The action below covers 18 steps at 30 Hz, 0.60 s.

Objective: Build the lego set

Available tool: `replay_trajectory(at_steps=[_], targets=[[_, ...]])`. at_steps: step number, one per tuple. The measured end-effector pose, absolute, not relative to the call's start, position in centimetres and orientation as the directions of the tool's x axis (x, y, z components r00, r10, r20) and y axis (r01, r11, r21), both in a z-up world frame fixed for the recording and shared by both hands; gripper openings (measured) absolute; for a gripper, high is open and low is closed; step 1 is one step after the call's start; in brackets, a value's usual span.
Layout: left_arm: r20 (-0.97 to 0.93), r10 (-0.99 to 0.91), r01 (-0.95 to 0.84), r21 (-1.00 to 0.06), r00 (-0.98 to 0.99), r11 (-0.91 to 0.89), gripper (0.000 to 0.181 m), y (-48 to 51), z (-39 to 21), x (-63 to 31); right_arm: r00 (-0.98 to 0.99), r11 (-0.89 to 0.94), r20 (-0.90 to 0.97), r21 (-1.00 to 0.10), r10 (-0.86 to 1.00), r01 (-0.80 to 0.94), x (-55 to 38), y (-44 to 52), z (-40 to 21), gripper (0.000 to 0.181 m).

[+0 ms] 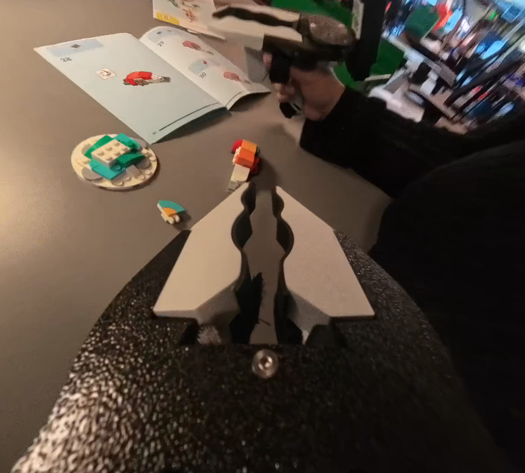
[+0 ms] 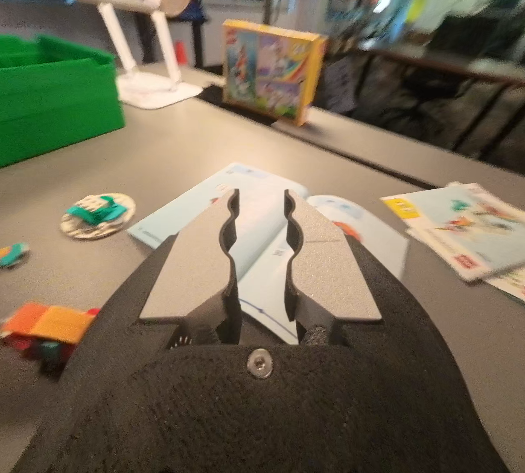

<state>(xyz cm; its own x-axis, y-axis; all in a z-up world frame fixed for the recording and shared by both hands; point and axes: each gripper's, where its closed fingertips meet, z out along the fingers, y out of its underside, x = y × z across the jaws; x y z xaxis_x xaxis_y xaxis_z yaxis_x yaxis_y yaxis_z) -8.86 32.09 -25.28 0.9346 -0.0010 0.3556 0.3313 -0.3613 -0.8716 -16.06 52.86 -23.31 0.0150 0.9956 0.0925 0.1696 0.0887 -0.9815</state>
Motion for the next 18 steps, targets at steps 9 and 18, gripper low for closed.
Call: replay_trajectory(at_steps=[9, 18], targets=[[-0.048, 0.12, -0.021, -0.976, 0.992, -0.217, 0.0, 34.2, -23.9, -12.4, 0.232, 0.307, 0.264, -0.937, 0.936, -0.17, -13.0, 54.5, -19.4, 0.026], [-0.21, 0.217, -0.239, -0.964, 0.953, 0.116, 0.0, 33.7, -19.2, -14.0, 0.201, 0.427, 0.39, -0.881, 0.899, -0.201, -14.1, 53.0, -19.0, 0.014]])
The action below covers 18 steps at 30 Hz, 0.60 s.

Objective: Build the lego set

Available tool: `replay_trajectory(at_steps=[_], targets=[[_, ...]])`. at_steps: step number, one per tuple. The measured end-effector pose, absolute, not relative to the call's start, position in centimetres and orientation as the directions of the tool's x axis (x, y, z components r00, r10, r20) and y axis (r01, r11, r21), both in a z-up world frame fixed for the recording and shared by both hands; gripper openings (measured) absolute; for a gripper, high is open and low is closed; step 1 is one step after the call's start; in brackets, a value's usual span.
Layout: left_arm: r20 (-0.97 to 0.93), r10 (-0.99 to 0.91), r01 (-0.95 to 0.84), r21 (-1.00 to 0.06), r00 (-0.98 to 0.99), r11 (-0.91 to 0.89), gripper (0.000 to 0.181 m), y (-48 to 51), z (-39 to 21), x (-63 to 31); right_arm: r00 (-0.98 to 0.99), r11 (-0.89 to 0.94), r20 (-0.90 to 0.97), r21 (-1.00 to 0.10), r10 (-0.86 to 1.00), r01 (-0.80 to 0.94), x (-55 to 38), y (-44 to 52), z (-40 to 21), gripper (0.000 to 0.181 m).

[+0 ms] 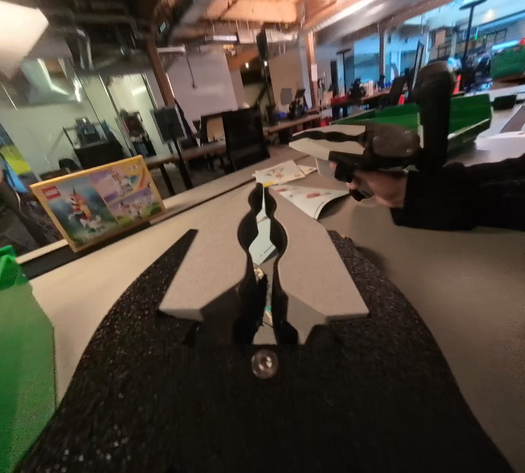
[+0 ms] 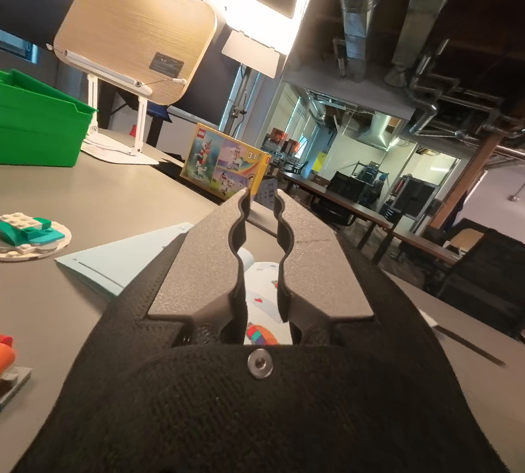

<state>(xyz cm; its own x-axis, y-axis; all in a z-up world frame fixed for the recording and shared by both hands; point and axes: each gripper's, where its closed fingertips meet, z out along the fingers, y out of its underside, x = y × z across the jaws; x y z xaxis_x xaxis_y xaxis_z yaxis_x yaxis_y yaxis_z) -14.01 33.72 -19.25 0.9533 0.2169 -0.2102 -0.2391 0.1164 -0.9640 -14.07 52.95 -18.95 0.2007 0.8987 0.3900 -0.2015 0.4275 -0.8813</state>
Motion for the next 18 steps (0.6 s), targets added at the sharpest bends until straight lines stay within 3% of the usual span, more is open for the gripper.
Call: replay_trajectory(at_steps=[7, 18], targets=[[-0.299, 0.32, -0.338, -0.938, 0.899, 0.072, 0.0, 33.4, -19.7, -15.3, 0.132, 0.41, 0.389, -0.878, 0.912, -0.247, -15.4, 52.7, -18.8, 0.011], [-0.158, 0.377, -0.21, -0.972, 0.913, 0.101, 0.0, 32.9, -20.0, -17.7, 0.064, 0.344, 0.34, -0.896, 0.938, -0.281, -15.8, 52.5, -18.8, 0.011]])
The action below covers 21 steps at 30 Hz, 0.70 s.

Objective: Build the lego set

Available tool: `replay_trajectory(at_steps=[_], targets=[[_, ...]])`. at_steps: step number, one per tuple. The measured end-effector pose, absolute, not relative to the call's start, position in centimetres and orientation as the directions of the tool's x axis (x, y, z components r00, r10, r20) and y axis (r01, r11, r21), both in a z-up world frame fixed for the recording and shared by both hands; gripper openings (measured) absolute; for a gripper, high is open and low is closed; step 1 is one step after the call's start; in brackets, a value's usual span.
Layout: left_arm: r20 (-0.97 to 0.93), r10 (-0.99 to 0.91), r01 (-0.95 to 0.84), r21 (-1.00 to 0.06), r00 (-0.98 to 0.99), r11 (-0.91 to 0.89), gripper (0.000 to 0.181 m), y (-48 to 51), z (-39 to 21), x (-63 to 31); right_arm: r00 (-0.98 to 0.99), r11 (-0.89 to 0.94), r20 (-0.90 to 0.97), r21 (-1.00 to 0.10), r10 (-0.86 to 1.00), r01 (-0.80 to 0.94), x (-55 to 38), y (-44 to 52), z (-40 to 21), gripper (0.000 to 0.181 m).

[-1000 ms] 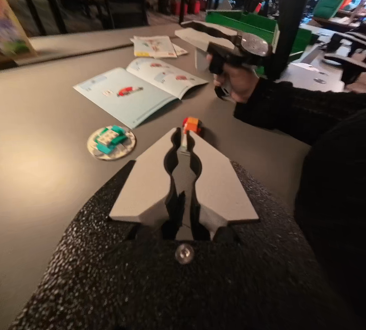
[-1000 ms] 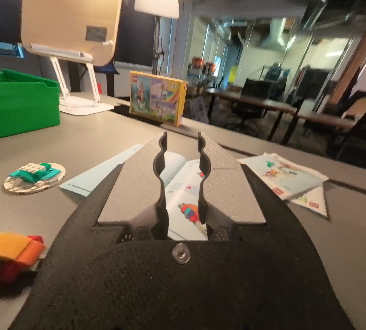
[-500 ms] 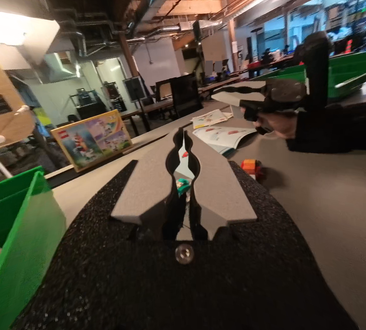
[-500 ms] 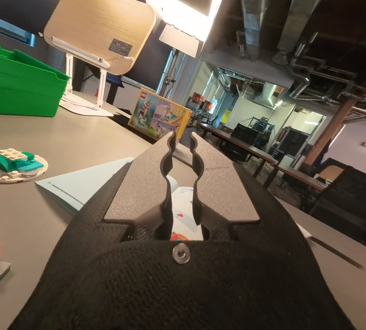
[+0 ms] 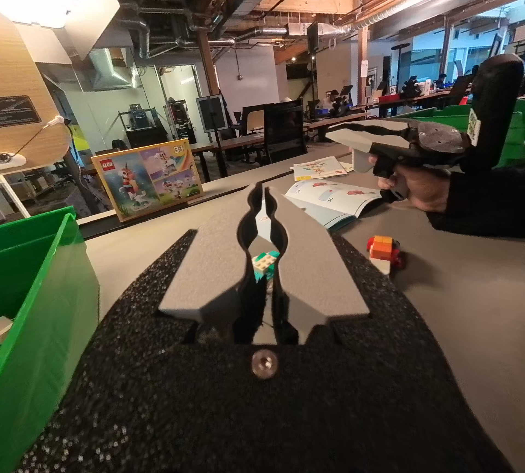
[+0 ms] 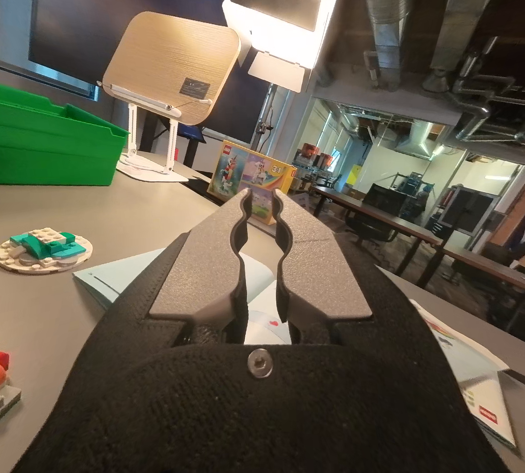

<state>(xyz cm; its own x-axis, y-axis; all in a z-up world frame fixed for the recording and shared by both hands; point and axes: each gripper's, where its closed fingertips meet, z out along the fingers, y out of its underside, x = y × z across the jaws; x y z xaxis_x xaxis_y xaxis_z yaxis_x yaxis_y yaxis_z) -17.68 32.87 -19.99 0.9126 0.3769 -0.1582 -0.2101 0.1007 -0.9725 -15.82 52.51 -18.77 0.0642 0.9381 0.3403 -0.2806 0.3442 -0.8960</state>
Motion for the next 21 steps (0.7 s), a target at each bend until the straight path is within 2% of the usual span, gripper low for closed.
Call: replay_trajectory(at_steps=[21], targets=[[-0.136, 0.364, -0.175, -0.982, 0.922, 0.077, 0.0, 32.82, -20.69, -17.94, 0.011, 0.331, 0.341, -0.901, 0.94, -0.28, -16.57, 52.05, -19.17, 0.011]])
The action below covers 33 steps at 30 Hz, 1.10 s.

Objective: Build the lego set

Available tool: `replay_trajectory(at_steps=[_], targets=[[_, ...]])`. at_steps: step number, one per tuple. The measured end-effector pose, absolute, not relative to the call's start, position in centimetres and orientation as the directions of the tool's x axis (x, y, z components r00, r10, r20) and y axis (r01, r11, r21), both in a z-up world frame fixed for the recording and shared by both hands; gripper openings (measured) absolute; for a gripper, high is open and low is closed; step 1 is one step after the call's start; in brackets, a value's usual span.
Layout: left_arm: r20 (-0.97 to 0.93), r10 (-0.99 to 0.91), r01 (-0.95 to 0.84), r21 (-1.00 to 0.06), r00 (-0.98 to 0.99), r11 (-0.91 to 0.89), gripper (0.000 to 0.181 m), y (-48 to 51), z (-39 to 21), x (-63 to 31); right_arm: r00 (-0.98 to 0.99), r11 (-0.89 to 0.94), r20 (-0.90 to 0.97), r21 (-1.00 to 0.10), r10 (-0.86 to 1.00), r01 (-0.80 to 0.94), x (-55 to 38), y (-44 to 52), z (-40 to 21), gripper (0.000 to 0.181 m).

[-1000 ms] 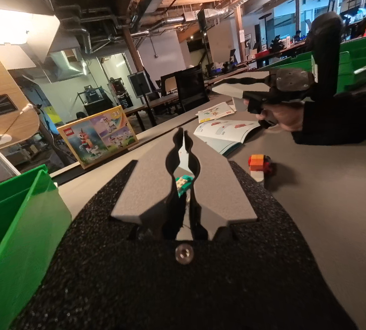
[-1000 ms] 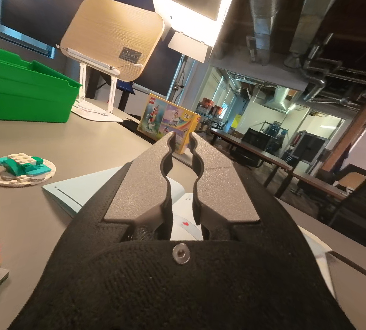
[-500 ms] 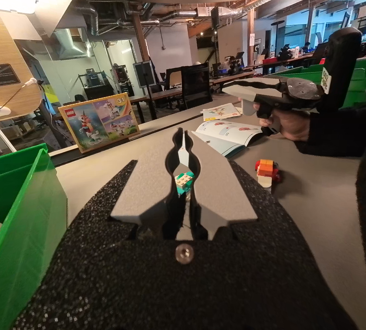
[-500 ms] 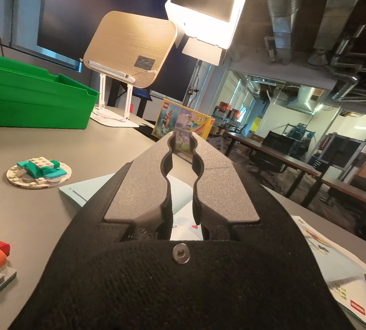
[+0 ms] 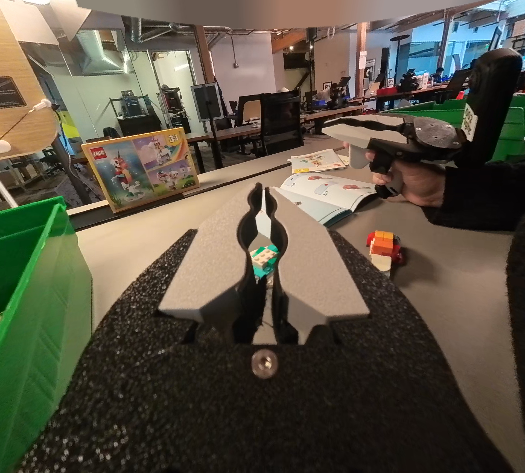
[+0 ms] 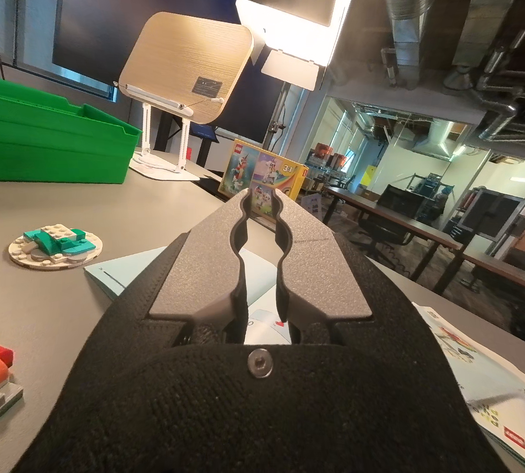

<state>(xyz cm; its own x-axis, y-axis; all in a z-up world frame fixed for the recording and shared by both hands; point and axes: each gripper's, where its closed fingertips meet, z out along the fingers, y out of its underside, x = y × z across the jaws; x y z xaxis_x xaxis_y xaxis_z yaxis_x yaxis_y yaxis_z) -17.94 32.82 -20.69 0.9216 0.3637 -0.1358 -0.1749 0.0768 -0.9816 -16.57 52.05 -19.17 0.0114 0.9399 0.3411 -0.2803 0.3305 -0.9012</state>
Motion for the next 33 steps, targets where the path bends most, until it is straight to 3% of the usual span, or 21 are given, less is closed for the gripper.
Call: replay_trajectory(at_steps=[33], targets=[[-0.115, 0.387, -0.163, -0.982, 0.915, 0.091, 0.0, 31.8, -20.6, -18.1, 0.014, 0.363, 0.374, -0.889, 0.927, -0.278, -17.7, 52.9, -19.2, 0.011]])
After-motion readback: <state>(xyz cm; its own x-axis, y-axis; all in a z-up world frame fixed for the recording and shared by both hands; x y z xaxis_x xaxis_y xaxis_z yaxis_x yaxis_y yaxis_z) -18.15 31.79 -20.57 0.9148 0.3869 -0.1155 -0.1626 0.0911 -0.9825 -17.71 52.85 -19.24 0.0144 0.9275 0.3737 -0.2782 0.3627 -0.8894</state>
